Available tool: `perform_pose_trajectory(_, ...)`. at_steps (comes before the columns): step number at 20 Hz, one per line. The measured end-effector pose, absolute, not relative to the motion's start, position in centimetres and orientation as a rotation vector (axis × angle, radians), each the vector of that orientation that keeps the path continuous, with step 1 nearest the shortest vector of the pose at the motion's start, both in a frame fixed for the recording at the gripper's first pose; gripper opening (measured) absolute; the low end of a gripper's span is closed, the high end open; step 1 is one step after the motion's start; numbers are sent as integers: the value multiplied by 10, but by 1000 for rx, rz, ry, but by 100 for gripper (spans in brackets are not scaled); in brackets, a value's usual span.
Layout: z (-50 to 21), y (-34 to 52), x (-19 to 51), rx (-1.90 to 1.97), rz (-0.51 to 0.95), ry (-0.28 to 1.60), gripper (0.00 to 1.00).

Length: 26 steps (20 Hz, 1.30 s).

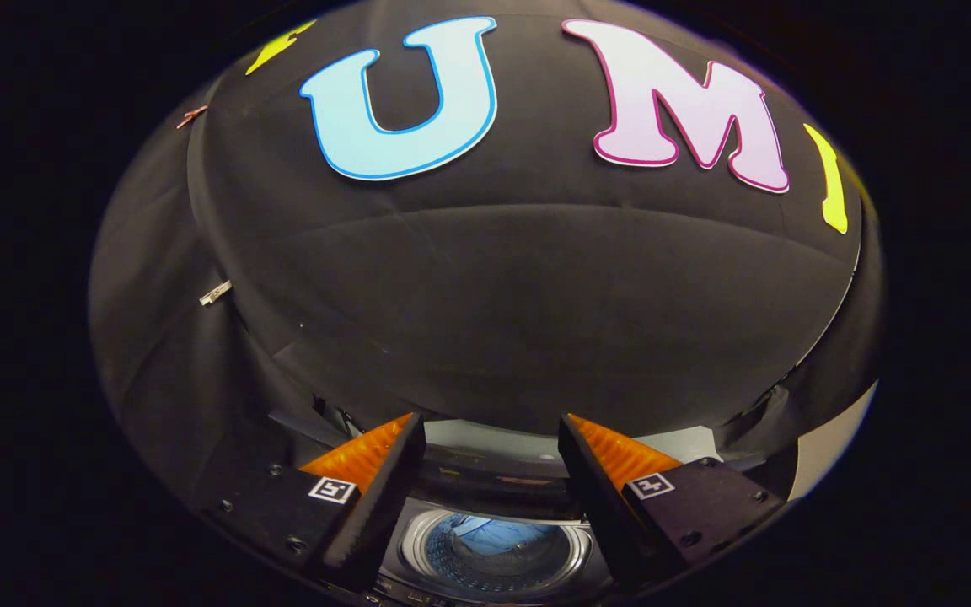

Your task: Put the clothes into the washing machine and then close the washing machine lid.

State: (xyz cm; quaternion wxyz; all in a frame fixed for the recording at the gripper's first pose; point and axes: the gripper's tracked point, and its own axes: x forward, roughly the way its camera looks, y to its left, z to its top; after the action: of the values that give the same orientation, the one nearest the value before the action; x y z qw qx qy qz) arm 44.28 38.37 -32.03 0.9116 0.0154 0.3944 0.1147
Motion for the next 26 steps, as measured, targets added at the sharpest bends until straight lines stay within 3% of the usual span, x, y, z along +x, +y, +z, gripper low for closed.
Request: perform_pose_trajectory(26, -349, 378, 296, 5, 234, 976, 99)
